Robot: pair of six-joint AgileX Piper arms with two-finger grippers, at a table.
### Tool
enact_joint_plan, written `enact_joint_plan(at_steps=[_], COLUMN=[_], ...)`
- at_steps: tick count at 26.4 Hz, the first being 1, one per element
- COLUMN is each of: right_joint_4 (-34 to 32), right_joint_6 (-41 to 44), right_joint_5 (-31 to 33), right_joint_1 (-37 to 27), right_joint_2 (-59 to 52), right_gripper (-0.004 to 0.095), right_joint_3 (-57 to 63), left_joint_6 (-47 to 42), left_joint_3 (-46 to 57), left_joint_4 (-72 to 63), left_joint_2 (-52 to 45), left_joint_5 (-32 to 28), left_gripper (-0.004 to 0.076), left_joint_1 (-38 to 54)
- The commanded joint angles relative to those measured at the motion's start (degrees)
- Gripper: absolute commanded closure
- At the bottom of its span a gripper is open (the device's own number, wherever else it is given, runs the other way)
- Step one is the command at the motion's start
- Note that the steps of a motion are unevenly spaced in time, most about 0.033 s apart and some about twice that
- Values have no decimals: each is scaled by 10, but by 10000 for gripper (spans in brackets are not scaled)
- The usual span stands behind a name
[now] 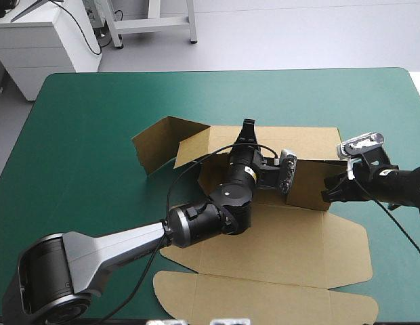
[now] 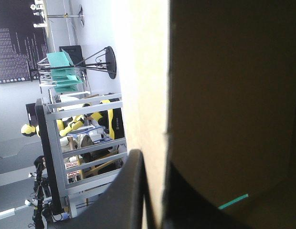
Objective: Fold the box
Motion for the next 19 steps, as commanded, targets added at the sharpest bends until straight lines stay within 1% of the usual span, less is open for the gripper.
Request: enact_joint_plan(at_steps=[1, 3, 5, 8, 13, 16, 19], right_joint_4=[84, 132, 140, 139, 139, 135, 134], right_joint_6=[-50, -92, -96, -96, -95, -95, -93], right_joint_5=[-41, -52, -69, -82, -76, -73, -73], right_joint_1=[0, 0, 0, 0, 0, 0, 0], right_joint_2=[16, 37, 46, 59, 75, 76, 76], right_gripper=[483, 495, 527, 625, 821, 911, 907], right_joint_3=[-10, -10, -10, -10, -10, -10, -10], left_joint_6=[-5, -5, -5, -5, -5, -18, -18], left_joint_3=[-1, -1, -1, -1, -1, -1, -1], left_joint_4=[-75, -75, -75, -71, -60, -45, -46], left_joint_2=[-4, -4, -4, -4, -4, -4, -4], left_joint_5=[-78, -78, -78, -81, -88, -88, -83], left_gripper=[732, 732, 732, 732, 732, 732, 732], left_joint_1=[-13, -13, -13, -13, -13, -13, -13])
